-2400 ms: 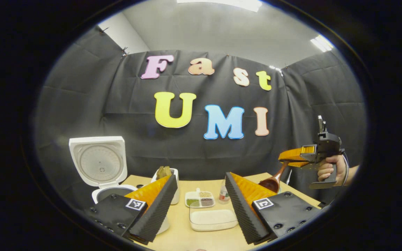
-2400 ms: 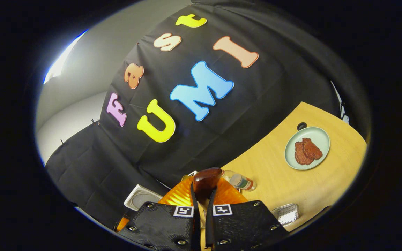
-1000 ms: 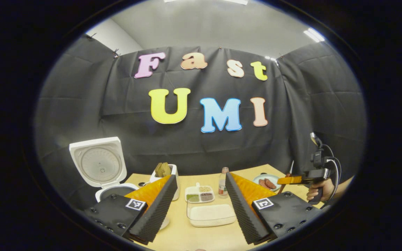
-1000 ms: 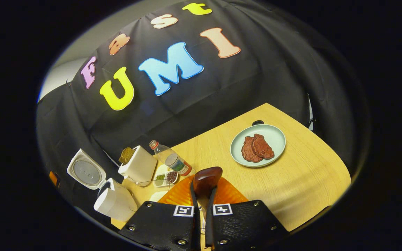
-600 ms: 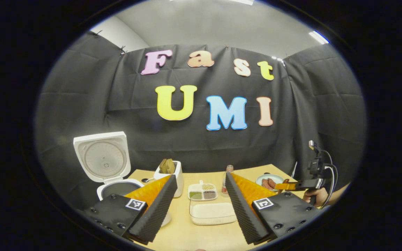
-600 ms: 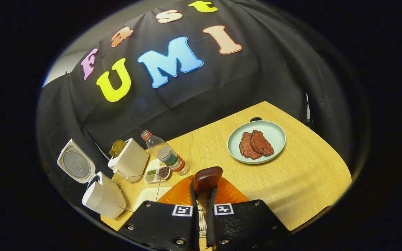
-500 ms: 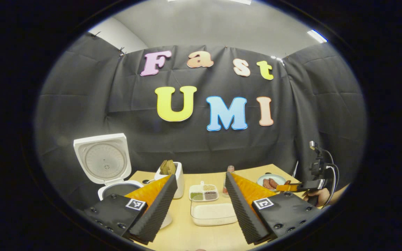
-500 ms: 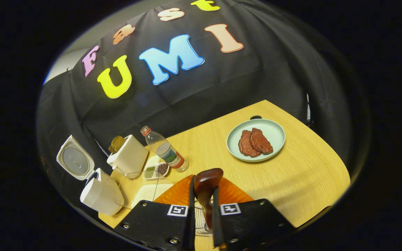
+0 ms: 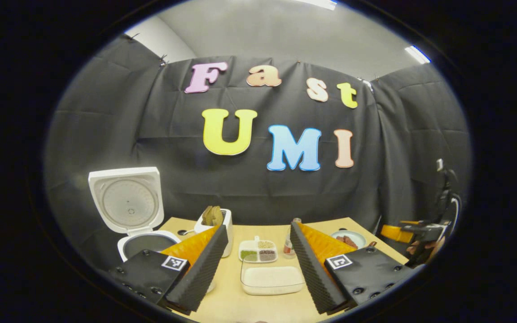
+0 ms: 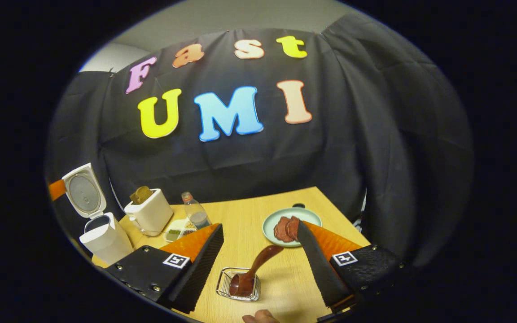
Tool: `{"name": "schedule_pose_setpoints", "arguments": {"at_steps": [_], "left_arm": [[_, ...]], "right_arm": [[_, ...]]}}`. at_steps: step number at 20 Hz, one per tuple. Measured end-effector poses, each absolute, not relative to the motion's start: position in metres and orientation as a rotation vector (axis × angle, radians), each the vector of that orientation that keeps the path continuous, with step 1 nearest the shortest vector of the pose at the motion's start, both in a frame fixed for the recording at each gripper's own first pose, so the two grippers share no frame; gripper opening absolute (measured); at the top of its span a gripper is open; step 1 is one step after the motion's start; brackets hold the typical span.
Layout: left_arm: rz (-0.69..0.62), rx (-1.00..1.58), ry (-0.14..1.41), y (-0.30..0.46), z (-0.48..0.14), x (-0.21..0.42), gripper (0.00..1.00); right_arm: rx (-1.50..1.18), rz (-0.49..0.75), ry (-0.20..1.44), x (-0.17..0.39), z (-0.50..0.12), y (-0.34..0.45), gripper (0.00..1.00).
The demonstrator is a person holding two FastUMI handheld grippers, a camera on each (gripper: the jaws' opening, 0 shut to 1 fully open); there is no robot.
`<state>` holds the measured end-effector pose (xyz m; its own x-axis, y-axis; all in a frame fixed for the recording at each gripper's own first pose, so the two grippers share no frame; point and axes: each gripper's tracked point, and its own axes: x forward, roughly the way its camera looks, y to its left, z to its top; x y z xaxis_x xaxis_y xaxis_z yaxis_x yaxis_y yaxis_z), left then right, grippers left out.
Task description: Close the left gripper, press the button to open the rice cooker; take a wooden spoon from the chopstick holder with the right hand, scoop a spoonful of rice and pour it into the rice cooker, then put the wooden spoon back into the chopstick holder.
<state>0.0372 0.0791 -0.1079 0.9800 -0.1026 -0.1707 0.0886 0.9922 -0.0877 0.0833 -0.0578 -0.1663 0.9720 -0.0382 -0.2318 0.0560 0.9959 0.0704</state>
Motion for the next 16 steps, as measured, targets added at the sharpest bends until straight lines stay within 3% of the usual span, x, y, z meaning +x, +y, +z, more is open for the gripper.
{"name": "schedule_pose_setpoints", "arguments": {"at_steps": [6,11,12,14,16], "left_arm": [[0.023,-0.063,0.153,0.139,-0.09,0.054,0.97],[0.268,-0.04,0.141,0.248,-0.06,0.082,1.0],[0.32,-0.035,0.136,0.267,-0.052,0.09,0.96],[0.387,-0.033,0.128,0.293,-0.041,0.107,1.0],[0.438,-0.041,0.119,0.317,-0.036,0.125,0.96]], "right_arm": [[0.051,0.045,0.159,0.08,-0.118,-0.009,0.99],[0.061,0.099,0.174,0.09,-0.12,0.023,0.99],[0.064,0.102,0.184,0.092,-0.122,0.025,0.99],[0.071,0.103,0.188,0.098,-0.121,0.028,0.99],[0.07,0.098,0.186,0.101,-0.117,0.028,0.99]]}}
